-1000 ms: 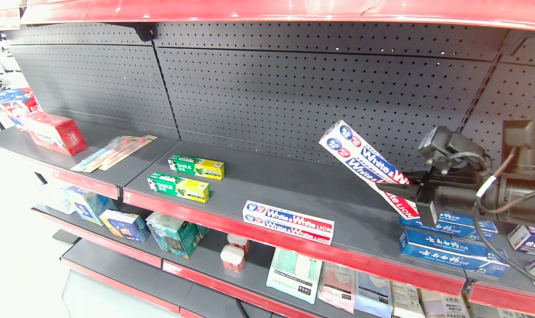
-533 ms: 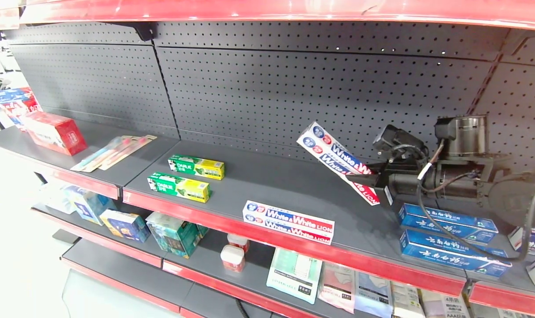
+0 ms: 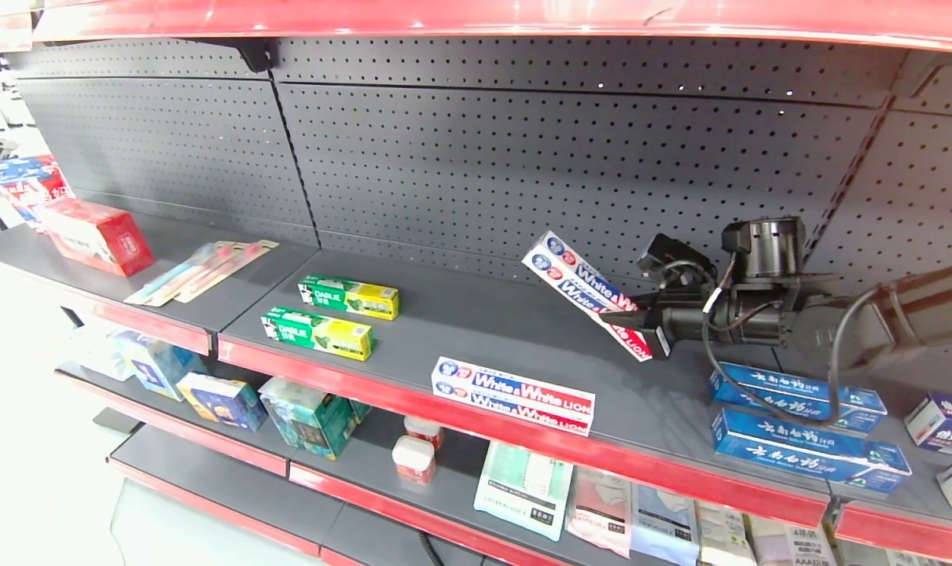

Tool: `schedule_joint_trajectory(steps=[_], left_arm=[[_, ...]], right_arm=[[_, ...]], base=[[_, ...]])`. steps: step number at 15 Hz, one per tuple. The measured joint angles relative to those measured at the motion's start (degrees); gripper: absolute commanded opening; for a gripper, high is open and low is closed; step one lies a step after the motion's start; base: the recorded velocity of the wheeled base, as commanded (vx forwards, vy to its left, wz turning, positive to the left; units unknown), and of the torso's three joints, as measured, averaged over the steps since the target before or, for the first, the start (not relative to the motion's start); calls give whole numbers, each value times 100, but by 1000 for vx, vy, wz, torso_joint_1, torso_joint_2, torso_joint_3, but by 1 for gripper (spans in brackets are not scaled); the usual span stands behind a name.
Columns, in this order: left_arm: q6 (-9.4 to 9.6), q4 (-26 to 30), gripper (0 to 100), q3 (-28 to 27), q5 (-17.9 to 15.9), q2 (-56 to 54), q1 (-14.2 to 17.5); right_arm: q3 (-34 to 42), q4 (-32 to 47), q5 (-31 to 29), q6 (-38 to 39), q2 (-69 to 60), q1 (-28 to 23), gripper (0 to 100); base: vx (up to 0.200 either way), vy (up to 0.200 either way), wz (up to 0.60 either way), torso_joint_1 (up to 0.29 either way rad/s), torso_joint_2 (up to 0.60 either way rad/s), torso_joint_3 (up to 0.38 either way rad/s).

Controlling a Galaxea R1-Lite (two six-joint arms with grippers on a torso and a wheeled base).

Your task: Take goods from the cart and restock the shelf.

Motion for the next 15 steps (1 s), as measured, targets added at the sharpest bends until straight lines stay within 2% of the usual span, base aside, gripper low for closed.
schedule_joint_trajectory(steps=[3, 15], left_arm=[[0, 0, 100, 0, -1, 0, 0], [1, 0, 100, 0, -4, 0, 0]], right_arm=[[-160, -2, 372, -28, 317, -66, 0], [-507, 11, 1130, -439, 1005, -325, 0]], base=[[0, 0, 0, 0, 0, 0], [0, 0, 0, 0, 0, 0]])
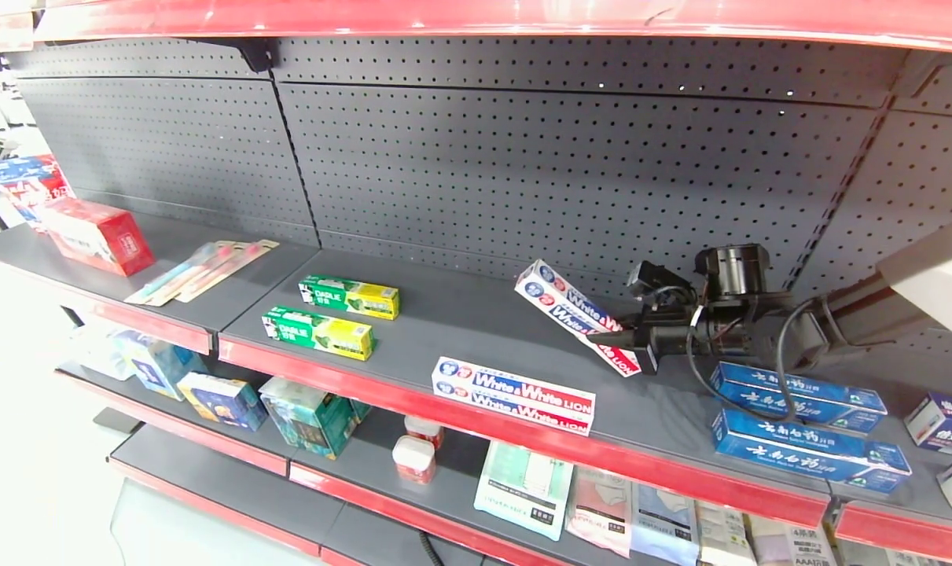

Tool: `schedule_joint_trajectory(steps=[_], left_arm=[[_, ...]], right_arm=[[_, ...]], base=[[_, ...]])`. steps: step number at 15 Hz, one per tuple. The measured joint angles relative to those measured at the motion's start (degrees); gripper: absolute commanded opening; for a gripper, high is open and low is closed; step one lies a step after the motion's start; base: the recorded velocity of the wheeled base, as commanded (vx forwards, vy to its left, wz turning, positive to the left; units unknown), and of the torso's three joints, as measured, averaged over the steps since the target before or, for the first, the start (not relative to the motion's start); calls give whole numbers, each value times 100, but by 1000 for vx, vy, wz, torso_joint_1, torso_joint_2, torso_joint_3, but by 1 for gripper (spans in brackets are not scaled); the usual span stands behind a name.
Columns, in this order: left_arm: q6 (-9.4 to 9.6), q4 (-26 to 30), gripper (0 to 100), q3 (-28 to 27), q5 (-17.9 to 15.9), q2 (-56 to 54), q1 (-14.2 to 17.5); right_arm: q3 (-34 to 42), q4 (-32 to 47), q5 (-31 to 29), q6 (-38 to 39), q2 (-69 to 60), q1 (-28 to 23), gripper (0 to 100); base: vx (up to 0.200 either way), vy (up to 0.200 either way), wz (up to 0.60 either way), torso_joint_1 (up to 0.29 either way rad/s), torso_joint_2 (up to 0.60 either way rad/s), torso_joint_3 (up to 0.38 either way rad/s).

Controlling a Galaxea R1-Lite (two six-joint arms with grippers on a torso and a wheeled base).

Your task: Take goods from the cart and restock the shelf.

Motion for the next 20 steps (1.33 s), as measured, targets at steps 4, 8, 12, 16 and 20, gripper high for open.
schedule_joint_trajectory(steps=[4, 8, 12, 16, 20], left_arm=[[0, 0, 100, 0, 2, 0, 0], [0, 0, 100, 0, 4, 0, 0], [0, 0, 100, 0, 2, 0, 0], [-1, 0, 100, 0, 0, 0, 0], [0, 0, 100, 0, 0, 0, 2]], right_arm=[[17, 2, -2, -40, 52, -21, 0], [17, 0, -16, -49, 85, -24, 0], [28, -5, -13, -51, 88, -29, 0], [67, -5, -20, -45, 88, -29, 100], [37, -9, -33, -24, 63, -40, 100]], base=[[0, 0, 0, 0, 0, 0], [0, 0, 0, 0, 0, 0], [0, 0, 0, 0, 0, 0], [0, 0, 0, 0, 0, 0], [0, 0, 0, 0, 0, 0]])
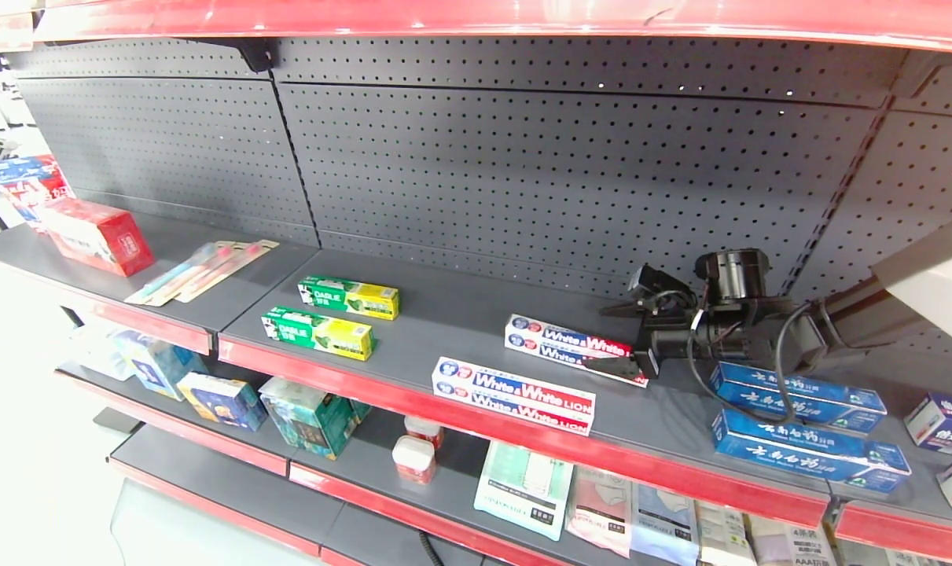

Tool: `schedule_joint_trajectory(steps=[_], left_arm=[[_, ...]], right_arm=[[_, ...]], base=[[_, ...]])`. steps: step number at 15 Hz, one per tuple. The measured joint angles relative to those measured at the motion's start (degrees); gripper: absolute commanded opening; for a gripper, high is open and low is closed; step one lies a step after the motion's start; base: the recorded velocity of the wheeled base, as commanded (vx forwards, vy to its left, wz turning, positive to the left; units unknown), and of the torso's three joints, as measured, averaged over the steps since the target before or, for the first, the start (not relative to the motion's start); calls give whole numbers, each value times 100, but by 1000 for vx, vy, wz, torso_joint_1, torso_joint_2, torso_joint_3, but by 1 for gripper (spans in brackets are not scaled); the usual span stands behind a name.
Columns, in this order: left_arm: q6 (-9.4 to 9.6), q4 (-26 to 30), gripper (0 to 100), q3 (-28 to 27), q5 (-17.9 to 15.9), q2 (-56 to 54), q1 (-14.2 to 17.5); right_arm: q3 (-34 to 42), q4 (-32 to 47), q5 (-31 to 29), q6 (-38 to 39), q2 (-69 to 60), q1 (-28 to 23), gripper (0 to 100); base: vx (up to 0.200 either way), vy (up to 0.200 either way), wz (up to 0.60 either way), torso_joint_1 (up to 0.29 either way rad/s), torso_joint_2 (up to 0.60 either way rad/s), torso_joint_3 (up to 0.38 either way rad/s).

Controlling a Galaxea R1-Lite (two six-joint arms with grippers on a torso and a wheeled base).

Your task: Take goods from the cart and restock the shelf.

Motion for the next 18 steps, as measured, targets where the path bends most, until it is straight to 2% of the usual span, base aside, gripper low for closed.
schedule_joint_trajectory(steps=[4, 9, 11, 18], left_arm=[[-1, 0, 100, 0, 2, 0, -2], [0, 0, 100, 0, 6, 0, -2], [-1, 0, 100, 0, 6, 0, -2], [0, 0, 100, 0, 6, 0, -2]], right_arm=[[178, 61, -176, 74, -266, -212, 100], [1044, 77, -558, 178, -1001, -610, 100], [1307, 72, -998, 158, -1280, -725, 100], [1734, -5, -1738, 156, -1591, -823, 100]], base=[[0, 0, 0, 0, 0, 0], [0, 0, 0, 0, 0, 0], [0, 0, 0, 0, 0, 0], [0, 0, 0, 0, 0, 0]])
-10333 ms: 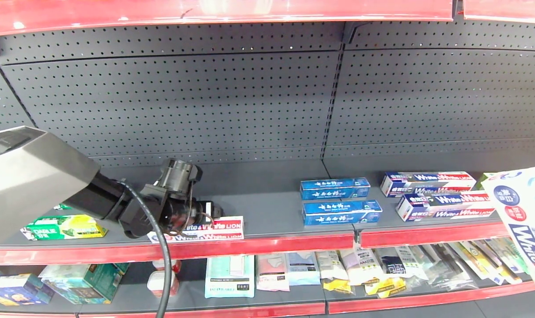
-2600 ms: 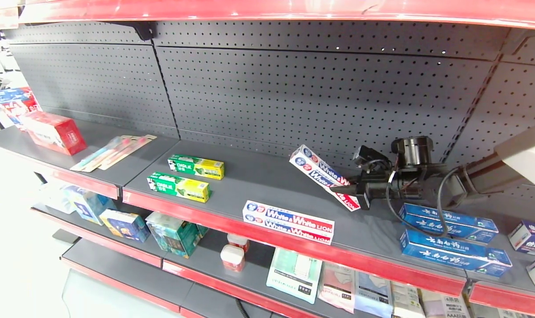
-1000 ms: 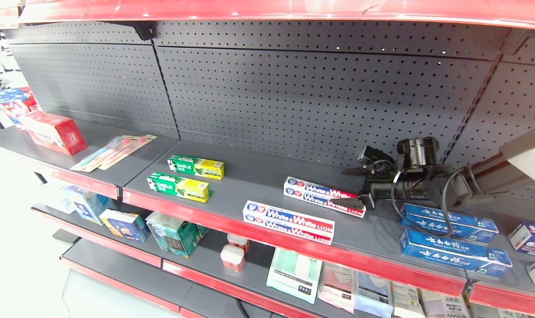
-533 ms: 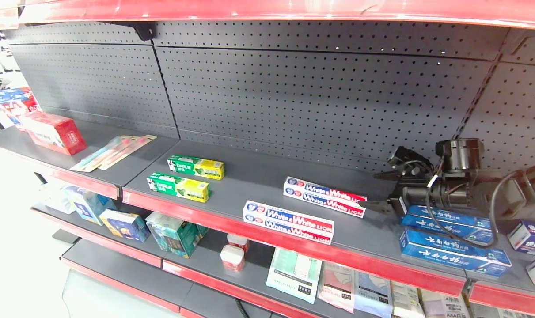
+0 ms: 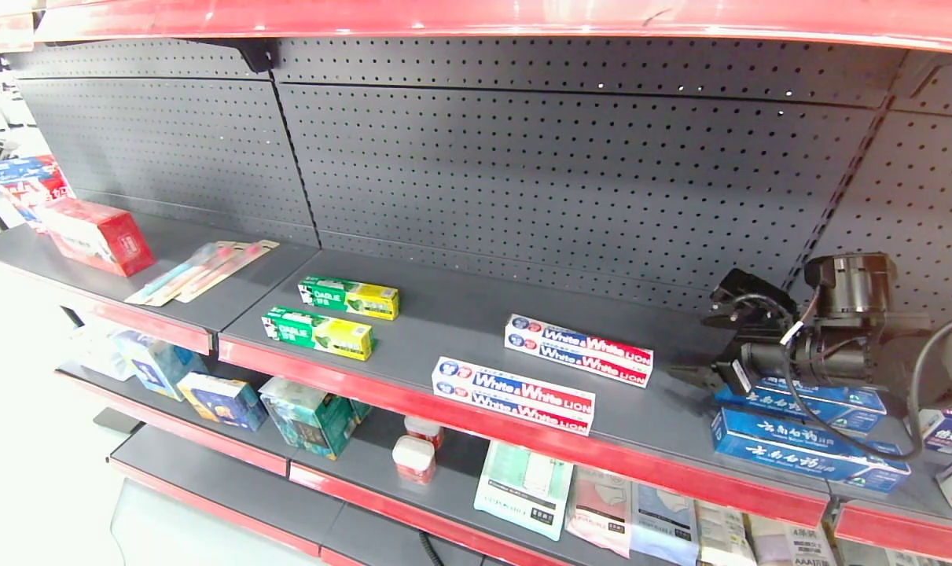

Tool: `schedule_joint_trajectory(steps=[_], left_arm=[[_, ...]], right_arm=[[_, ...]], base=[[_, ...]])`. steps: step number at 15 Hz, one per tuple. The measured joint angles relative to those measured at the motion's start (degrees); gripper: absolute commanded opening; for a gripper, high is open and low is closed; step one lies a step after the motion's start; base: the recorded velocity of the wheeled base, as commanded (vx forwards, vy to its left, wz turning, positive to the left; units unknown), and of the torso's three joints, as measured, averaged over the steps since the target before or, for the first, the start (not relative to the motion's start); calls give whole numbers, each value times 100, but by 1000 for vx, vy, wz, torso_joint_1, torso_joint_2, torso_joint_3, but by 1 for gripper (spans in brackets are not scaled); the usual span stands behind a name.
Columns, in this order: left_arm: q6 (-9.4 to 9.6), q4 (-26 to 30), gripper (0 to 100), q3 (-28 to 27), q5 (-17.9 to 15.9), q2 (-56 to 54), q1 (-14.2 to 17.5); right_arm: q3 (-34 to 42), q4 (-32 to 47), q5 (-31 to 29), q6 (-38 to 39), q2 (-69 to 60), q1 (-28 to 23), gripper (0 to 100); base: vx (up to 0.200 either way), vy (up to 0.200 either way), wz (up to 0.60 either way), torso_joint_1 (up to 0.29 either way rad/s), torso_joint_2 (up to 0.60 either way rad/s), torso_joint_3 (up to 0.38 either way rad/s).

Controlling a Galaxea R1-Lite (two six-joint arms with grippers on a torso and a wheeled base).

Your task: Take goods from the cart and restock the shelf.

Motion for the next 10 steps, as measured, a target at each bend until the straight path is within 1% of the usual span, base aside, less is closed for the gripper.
schedule_joint_trajectory(steps=[6, 10], left_arm=[[0, 0, 100, 0, -4, 0, 0], [-1, 0, 100, 0, -4, -2, 0]], right_arm=[[-52, -2, -623, 22, 85, 51, 100], [-199, -6, -692, 37, 229, 43, 100]], base=[[0, 0, 0, 0, 0, 0], [0, 0, 0, 0, 0, 0]])
